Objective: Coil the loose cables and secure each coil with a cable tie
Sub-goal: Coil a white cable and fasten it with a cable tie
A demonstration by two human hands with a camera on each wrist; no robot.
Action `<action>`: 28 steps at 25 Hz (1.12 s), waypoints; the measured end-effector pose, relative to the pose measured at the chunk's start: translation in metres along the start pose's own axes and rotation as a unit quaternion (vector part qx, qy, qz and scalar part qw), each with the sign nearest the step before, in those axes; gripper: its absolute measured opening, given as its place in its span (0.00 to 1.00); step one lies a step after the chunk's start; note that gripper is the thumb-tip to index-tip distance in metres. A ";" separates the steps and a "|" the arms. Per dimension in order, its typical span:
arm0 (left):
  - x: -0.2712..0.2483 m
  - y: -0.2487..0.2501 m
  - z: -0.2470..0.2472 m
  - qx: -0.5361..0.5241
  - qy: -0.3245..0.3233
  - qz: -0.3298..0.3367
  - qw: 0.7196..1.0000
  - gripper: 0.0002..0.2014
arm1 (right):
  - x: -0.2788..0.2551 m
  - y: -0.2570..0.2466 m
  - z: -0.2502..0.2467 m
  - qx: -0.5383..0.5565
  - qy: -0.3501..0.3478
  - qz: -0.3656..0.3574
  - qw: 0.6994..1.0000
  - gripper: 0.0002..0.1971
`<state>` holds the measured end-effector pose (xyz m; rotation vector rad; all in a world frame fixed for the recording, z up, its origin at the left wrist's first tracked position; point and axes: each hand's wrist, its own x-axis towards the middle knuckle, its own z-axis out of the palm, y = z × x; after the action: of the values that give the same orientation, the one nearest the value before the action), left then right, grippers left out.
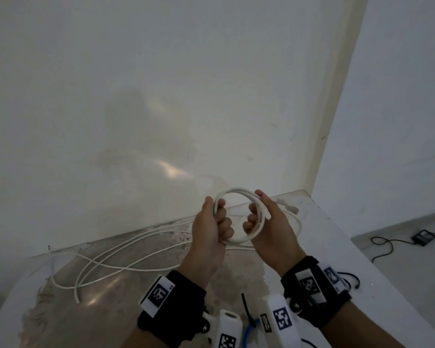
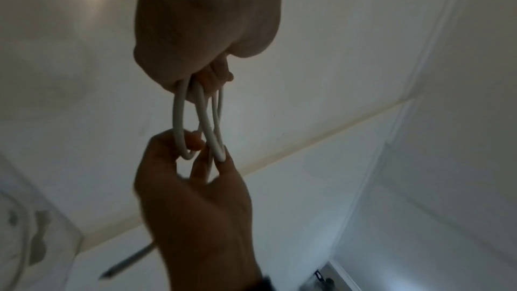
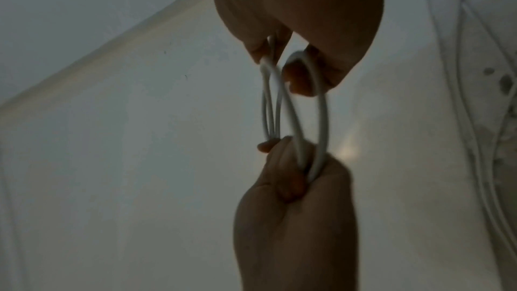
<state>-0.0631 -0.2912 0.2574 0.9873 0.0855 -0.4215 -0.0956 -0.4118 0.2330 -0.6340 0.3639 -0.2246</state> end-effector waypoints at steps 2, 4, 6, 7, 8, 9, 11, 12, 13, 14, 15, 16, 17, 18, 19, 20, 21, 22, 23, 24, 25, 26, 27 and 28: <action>0.004 0.010 -0.004 -0.005 0.009 -0.020 1.000 0.20 | -0.004 0.000 -0.008 -0.016 0.012 -0.017 1.000 0.07; 0.006 0.018 -0.014 -0.008 0.008 -0.049 0.999 0.20 | -0.003 -0.009 -0.021 0.000 0.043 -0.058 0.997 0.06; 0.008 0.027 -0.024 -0.018 0.011 -0.053 0.998 0.20 | 0.000 -0.024 -0.043 0.023 0.061 -0.112 0.992 0.04; 0.009 0.032 -0.028 -0.021 0.013 -0.043 0.999 0.20 | 0.000 -0.031 -0.054 0.018 0.065 -0.136 0.988 0.04; 0.010 0.036 -0.031 -0.020 0.016 -0.031 0.999 0.20 | -0.002 -0.038 -0.063 -0.016 0.062 -0.155 0.986 0.06; 0.010 0.038 -0.033 -0.015 0.016 -0.018 1.000 0.20 | -0.006 -0.043 -0.068 -0.081 0.047 -0.172 0.981 0.08; 0.008 0.040 -0.032 0.016 0.006 0.001 1.000 0.20 | -0.016 -0.046 -0.067 -0.268 -0.010 -0.199 0.943 0.10; 0.006 0.039 -0.029 0.047 -0.004 0.005 0.999 0.19 | -0.020 -0.045 -0.064 -0.353 -0.025 -0.218 0.909 0.11; 0.004 0.038 -0.026 0.086 -0.014 0.010 0.996 0.19 | -0.024 -0.043 -0.060 -0.418 -0.019 -0.252 0.873 0.12; 0.003 0.037 -0.024 0.131 -0.026 0.016 0.991 0.19 | -0.026 -0.043 -0.057 -0.461 0.007 -0.302 0.835 0.12; 0.002 0.036 -0.023 0.172 -0.039 0.022 0.984 0.20 | -0.027 -0.045 -0.054 -0.483 0.043 -0.358 0.798 0.10; 0.001 0.036 -0.023 0.203 -0.055 0.027 0.977 0.20 | -0.027 -0.049 -0.051 -0.489 0.070 -0.408 0.768 0.07; 0.000 0.037 -0.023 0.219 -0.074 0.027 0.973 0.20 | -0.027 -0.052 -0.049 -0.501 0.073 -0.427 0.749 0.04; -0.002 0.037 -0.024 0.221 -0.094 0.021 0.971 0.20 | -0.024 -0.053 -0.048 -0.528 0.049 -0.403 0.746 0.10; -0.003 0.037 -0.024 0.212 -0.112 0.014 0.971 0.20 | -0.022 -0.052 -0.046 -0.560 -0.003 -0.344 0.753 0.17; -0.004 0.036 -0.023 0.197 -0.126 0.009 0.972 0.20 | -0.022 -0.048 -0.043 -0.584 -0.060 -0.266 0.765 0.22; -0.005 0.036 -0.021 0.187 -0.134 0.010 0.973 0.20 | -0.023 -0.042 -0.039 -0.585 -0.109 -0.189 0.781 0.23; -0.006 0.035 -0.020 0.184 -0.136 0.016 0.973 0.20 | -0.025 -0.034 -0.035 -0.554 -0.143 -0.125 0.811 0.21; -0.006 0.033 -0.018 0.187 -0.137 0.028 0.972 0.20 | -0.028 -0.026 -0.030 -0.491 -0.153 -0.078 0.854 0.19; -0.006 0.031 -0.017 0.186 -0.136 0.040 0.972 0.20 | -0.029 -0.017 -0.026 -0.414 -0.148 -0.041 0.897 0.19; -0.007 0.028 -0.015 0.179 -0.132 0.046 0.974 0.20 | -0.030 -0.010 -0.022 -0.341 -0.132 -0.016 0.931 0.19; -0.007 0.024 -0.014 0.164 -0.125 0.047 0.977 0.20 | -0.028 -0.004 -0.019 -0.285 -0.107 -0.002 0.953 0.19; -0.008 0.020 -0.013 0.140 -0.117 0.044 0.982 0.21 | -0.027 0.000 -0.014 -0.239 -0.084 0.008 0.967 0.19; -0.008 0.014 -0.012 0.108 -0.109 0.041 0.987 0.20 | -0.025 0.004 -0.010 -0.190 -0.070 0.014 0.979 0.18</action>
<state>-0.0631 -0.2720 0.2639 1.1468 -0.2010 -0.4672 -0.1222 -0.4061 0.2302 -1.0164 0.2804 -0.0820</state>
